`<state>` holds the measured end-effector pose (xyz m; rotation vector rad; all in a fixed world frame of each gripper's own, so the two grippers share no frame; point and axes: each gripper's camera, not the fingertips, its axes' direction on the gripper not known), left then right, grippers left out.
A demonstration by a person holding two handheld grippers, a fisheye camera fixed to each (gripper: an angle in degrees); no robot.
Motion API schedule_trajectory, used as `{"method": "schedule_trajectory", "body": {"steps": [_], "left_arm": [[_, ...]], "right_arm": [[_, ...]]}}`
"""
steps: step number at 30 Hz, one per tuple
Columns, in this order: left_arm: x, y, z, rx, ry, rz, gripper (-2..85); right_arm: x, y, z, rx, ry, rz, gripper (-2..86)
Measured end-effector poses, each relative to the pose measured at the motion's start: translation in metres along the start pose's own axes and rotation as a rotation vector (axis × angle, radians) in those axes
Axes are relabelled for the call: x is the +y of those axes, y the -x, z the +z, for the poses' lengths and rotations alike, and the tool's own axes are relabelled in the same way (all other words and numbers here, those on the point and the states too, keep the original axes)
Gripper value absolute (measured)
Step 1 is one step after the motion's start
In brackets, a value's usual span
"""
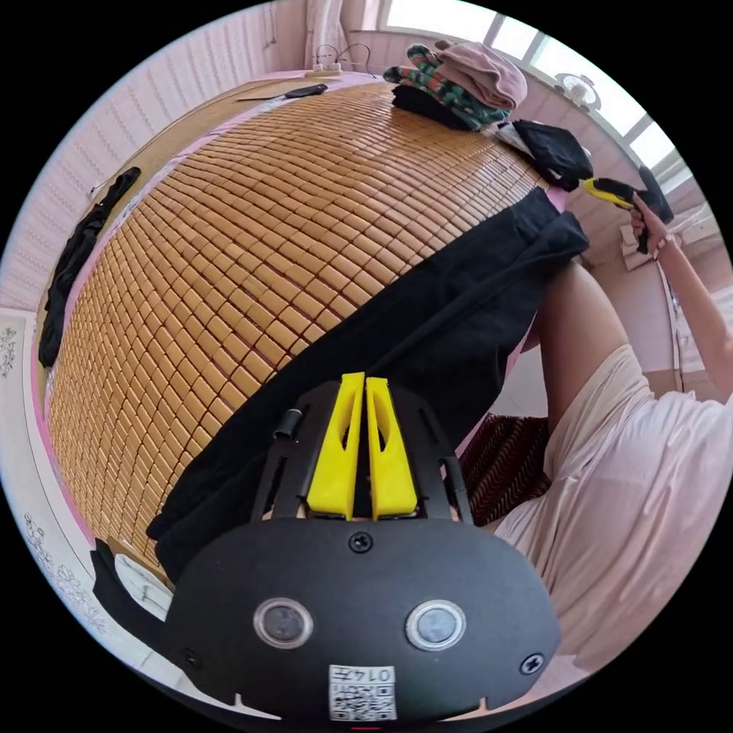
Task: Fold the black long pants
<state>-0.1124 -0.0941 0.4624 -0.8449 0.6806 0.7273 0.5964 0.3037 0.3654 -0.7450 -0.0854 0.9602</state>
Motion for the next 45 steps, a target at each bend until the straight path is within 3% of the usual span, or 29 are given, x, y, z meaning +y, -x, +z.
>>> {"method": "schedule_trajectory", "body": {"steps": [3,7,10,13,20,25,28,33,40,45], "left_arm": [[-0.001,0.005,-0.002,-0.003,-0.02,-0.044,-1.0],[-0.008,0.001,0.011,0.005,0.019,-0.072,-1.0],[-0.013,-0.005,0.012,-0.02,0.026,-0.067,-1.0],[-0.013,-0.007,0.01,-0.004,0.008,-0.088,-1.0],[-0.01,-0.017,-0.017,0.082,-0.046,-0.062,-1.0],[-0.029,-0.03,-0.028,0.065,-0.045,0.031,-0.8],[-0.041,-0.013,-0.003,-0.019,-0.031,-0.072,-0.3],[-0.052,-0.002,0.027,-0.005,0.058,-0.175,2.1],[-0.052,-0.01,0.034,-0.016,0.1,-0.128,5.2],[-0.051,-0.013,0.049,-0.032,0.166,-0.095,4.8]], "right_arm": [[0.026,-0.032,0.006,0.087,-0.036,0.113,7.5],[0.081,-0.1,0.031,0.123,0.017,0.418,12.3],[0.117,-0.142,0.055,-0.125,0.027,0.59,12.5],[0.133,-0.155,0.068,-0.44,-0.068,0.602,3.4],[0.152,-0.14,-0.022,-0.619,-0.393,0.42,1.2],[0.09,-0.121,-0.038,-0.483,-0.288,0.364,2.7],[0.047,-0.111,-0.005,-0.523,-0.219,0.319,5.3],[0.032,-0.092,0.024,-0.154,-0.065,0.259,6.4],[0.047,-0.094,0.067,-0.174,0.02,0.342,8.0],[0.044,-0.078,0.056,-0.291,-0.081,0.294,2.8]]}}
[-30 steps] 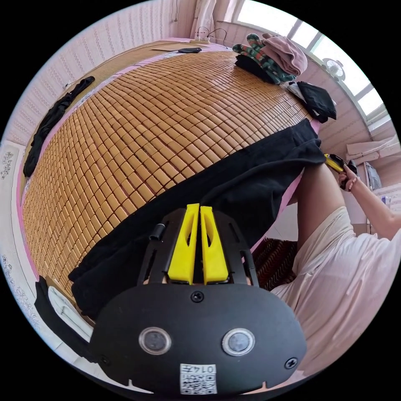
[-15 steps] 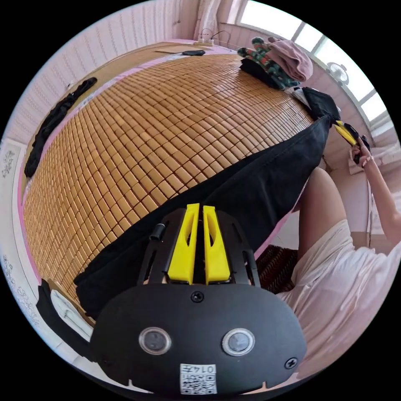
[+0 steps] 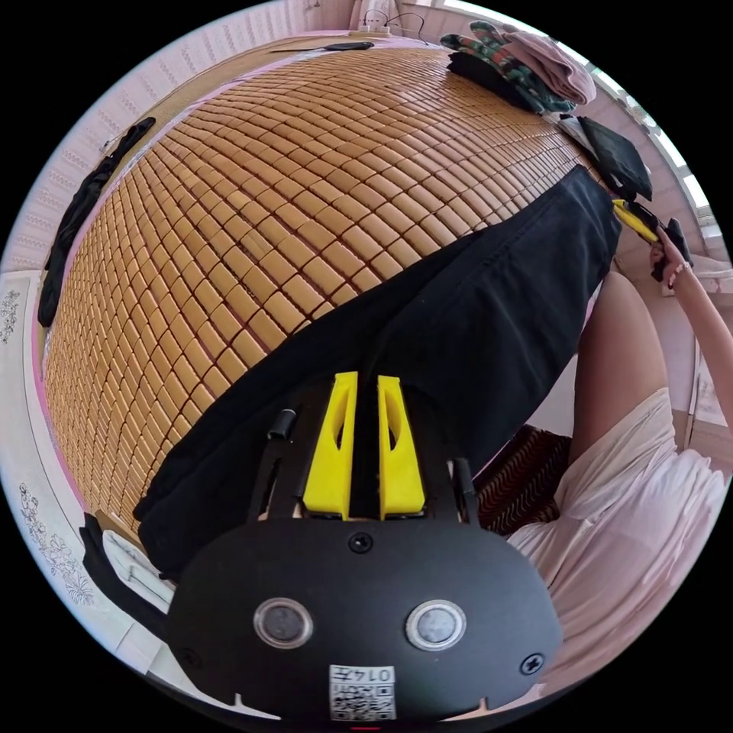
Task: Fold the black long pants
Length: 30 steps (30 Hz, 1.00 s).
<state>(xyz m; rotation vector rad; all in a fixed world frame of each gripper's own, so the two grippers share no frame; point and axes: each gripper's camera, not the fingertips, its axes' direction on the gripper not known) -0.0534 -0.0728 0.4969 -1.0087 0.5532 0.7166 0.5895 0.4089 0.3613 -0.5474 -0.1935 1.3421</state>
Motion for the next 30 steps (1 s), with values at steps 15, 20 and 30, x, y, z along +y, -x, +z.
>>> {"method": "schedule_trajectory", "body": {"steps": [15,20,30], "left_arm": [[0.014,0.018,0.003,0.011,0.003,-0.037,-1.0],[0.039,0.027,0.001,0.076,-0.057,-0.082,-0.8],[0.125,0.018,-0.013,-0.042,-0.133,-0.129,-0.1]], "right_arm": [[0.054,-0.005,-0.026,-0.017,-0.051,0.151,2.8],[0.063,0.009,-0.033,-0.005,-0.147,0.192,10.5],[0.052,0.124,-0.033,0.029,-0.093,-0.007,2.7]]}}
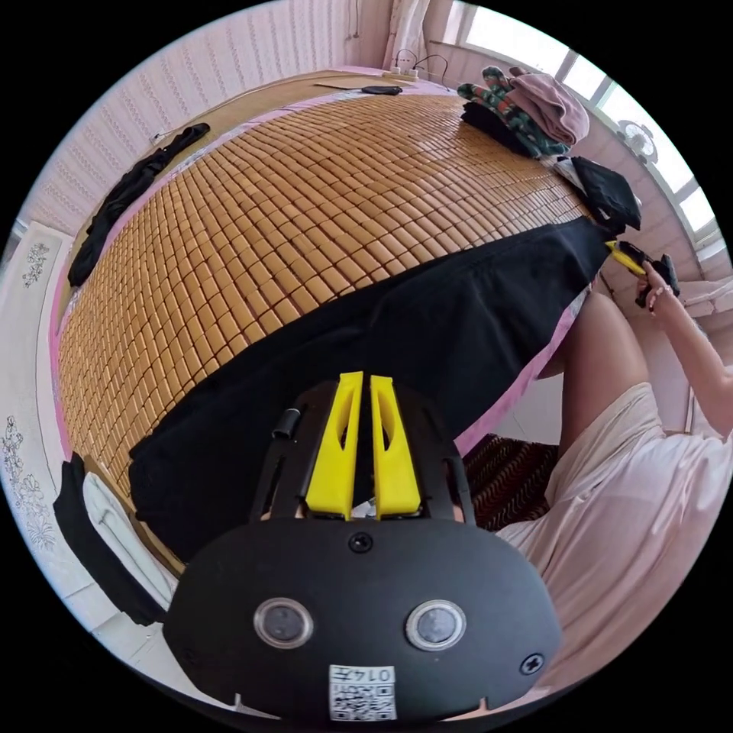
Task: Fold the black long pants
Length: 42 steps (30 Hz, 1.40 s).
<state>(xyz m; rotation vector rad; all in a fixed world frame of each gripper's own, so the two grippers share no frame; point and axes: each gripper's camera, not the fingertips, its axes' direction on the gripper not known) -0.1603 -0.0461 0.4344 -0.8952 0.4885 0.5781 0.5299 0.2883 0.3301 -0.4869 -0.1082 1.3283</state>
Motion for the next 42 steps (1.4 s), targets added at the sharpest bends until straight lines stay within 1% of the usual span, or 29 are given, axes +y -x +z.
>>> {"method": "schedule_trajectory", "body": {"steps": [2,4,6,8,9,10,12,13,14,15,17,18,19,20,21,23,26,27,28,29,30,32,37,39,42], "left_arm": [[0.021,0.004,0.008,0.037,0.03,-0.046,0.4],[0.037,0.009,0.006,0.079,0.003,-0.096,0.7],[0.053,0.016,0.004,0.088,-0.024,-0.154,1.0],[0.077,0.029,0.002,0.059,-0.046,-0.221,1.7],[0.083,0.034,0.002,0.048,-0.045,-0.241,2.0],[0.096,0.044,0.001,0.028,-0.044,-0.29,2.6],[0.116,0.061,-0.006,-0.003,-0.075,-0.368,3.7],[0.13,0.074,-0.011,-0.03,-0.11,-0.415,4.6],[0.142,0.086,-0.016,-0.065,-0.139,-0.457,5.4],[0.148,0.093,-0.018,-0.087,-0.153,-0.481,5.9],[0.164,0.117,-0.025,-0.146,-0.187,-0.55,7.3],[0.166,0.123,-0.026,-0.15,-0.191,-0.561,7.7],[0.17,0.134,-0.028,-0.151,-0.201,-0.576,8.4],[0.172,0.144,-0.027,-0.146,-0.212,-0.582,10.4],[0.173,0.149,-0.025,-0.147,-0.218,-0.588,11.4],[0.175,0.167,-0.012,-0.108,-0.185,-0.631,15.6],[0.174,0.178,0.009,-0.084,-0.116,-0.65,15.8],[0.175,0.179,0.015,-0.08,-0.091,-0.648,15.0],[0.177,0.179,0.023,-0.066,-0.066,-0.638,13.5],[0.181,0.179,0.025,-0.065,-0.096,-0.625,12.1],[0.183,0.179,0.024,-0.055,-0.107,-0.622,11.4],[0.191,0.181,0.02,-0.022,-0.133,-0.624,9.0],[0.201,0.169,0.007,-0.094,-0.167,-0.488,5.5],[0.206,0.169,-0.004,-0.097,-0.207,-0.496,5.1],[0.217,0.168,-0.025,-0.103,-0.321,-0.498,5.1]], "right_arm": [[-0.01,0.048,-0.015,0.062,0.021,-0.181,2.1],[-0.018,0.069,-0.023,0.1,0.015,-0.247,1.9],[-0.027,0.069,-0.018,0.153,0.031,-0.203,1.9],[-0.032,0.058,-0.002,0.293,0.155,-0.072,2.2],[-0.031,0.059,0.0,0.333,0.178,-0.041,2.3],[-0.026,0.068,-0.002,0.387,0.169,-0.012,2.3],[-0.012,0.099,-0.008,0.401,0.106,-0.08,2.3],[-0.001,0.127,-0.004,0.393,0.089,-0.152,2.3],[0.014,0.161,0.009,0.347,0.111,-0.256,2.2],[0.022,0.18,0.019,0.317,0.144,-0.314,2.2],[0.071,0.268,0.08,0.209,0.373,-0.609,2.2],[0.088,0.292,0.097,0.187,0.438,-0.693,2.5],[0.126,0.339,0.128,0.153,0.56,-0.866,3.1],[0.167,0.384,0.153,0.143,0.635,-1.033,5.0],[0.187,0.404,0.164,0.152,0.673,-1.116,5.9],[0.255,0.467,0.202,0.2,0.778,-1.364,8.8],[0.309,0.515,0.234,0.265,0.812,-1.539,9.8],[0.315,0.521,0.241,0.289,0.817,-1.557,9.4],[0.326,0.529,0.257,0.365,0.851,-1.575,8.7],[0.334,0.536,0.269,0.427,0.917,-1.589,7.4],[0.334,0.543,0.269,0.429,0.908,-1.584,6.8],[0.332,0.575,0.261,0.398,0.929,-1.588,1.6],[0.331,0.625,0.24,0.342,0.937,-1.624,0.0],[0.329,0.639,0.235,0.316,0.931,-1.612,-0.2],[0.322,0.66,0.231,0.275,0.903,-1.555,-0.3]]}}
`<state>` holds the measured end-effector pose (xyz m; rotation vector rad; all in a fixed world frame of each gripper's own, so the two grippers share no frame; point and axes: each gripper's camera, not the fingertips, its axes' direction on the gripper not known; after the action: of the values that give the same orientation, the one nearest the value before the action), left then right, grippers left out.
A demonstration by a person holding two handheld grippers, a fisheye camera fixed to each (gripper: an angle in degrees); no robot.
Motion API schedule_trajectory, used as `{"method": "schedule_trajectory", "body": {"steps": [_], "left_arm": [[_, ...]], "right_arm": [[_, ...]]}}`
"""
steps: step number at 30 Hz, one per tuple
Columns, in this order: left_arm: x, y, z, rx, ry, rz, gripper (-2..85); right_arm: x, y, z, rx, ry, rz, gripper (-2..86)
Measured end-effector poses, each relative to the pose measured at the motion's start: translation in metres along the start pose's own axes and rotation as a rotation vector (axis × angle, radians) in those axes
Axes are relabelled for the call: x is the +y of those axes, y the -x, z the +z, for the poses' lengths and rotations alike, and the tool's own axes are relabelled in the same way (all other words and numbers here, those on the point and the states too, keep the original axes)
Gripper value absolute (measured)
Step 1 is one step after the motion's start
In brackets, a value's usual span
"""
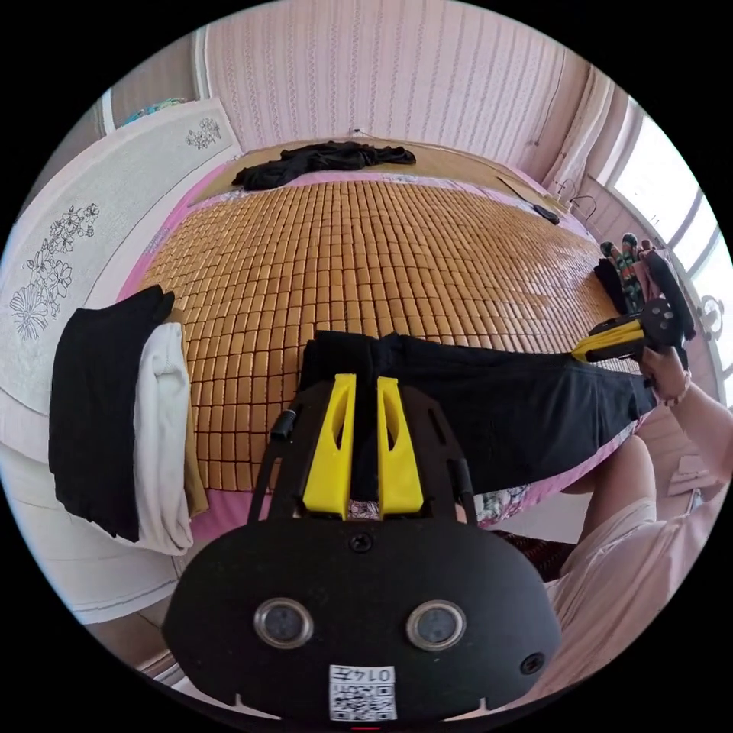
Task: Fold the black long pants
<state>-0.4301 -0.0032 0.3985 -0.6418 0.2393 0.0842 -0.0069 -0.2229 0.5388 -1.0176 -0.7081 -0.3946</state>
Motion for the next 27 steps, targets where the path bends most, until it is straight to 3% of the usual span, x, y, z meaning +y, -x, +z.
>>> {"method": "schedule_trajectory", "body": {"steps": [3,7,8,15,18,22,27], "left_arm": [[-0.005,-0.003,0.009,-0.094,-0.006,0.06,6.2],[-0.013,0.015,0.063,-0.1,0.159,-0.105,9.6],[-0.01,0.02,0.075,-0.079,0.197,-0.135,9.9],[0.003,0.026,0.067,0.001,0.115,-0.111,6.0],[0.008,0.021,0.047,0.021,0.022,-0.114,5.0],[0.008,0.013,0.03,0.015,-0.1,-0.12,4.9],[-0.004,0.007,0.072,-0.091,-0.009,-0.141,5.8]], "right_arm": [[-0.028,-0.011,0.0,-0.063,0.032,0.075,-0.2],[-0.063,-0.016,0.034,-0.044,0.203,0.15,-0.2],[-0.068,-0.015,0.029,-0.042,0.173,0.156,-0.2],[-0.087,0.006,-0.006,-0.079,0.088,0.071,1.1],[-0.093,0.013,-0.003,-0.087,0.177,0.035,2.1],[-0.097,0.022,-0.023,0.047,0.129,0.028,0.1],[-0.099,0.016,-0.045,0.014,0.016,0.105,0.4]]}}
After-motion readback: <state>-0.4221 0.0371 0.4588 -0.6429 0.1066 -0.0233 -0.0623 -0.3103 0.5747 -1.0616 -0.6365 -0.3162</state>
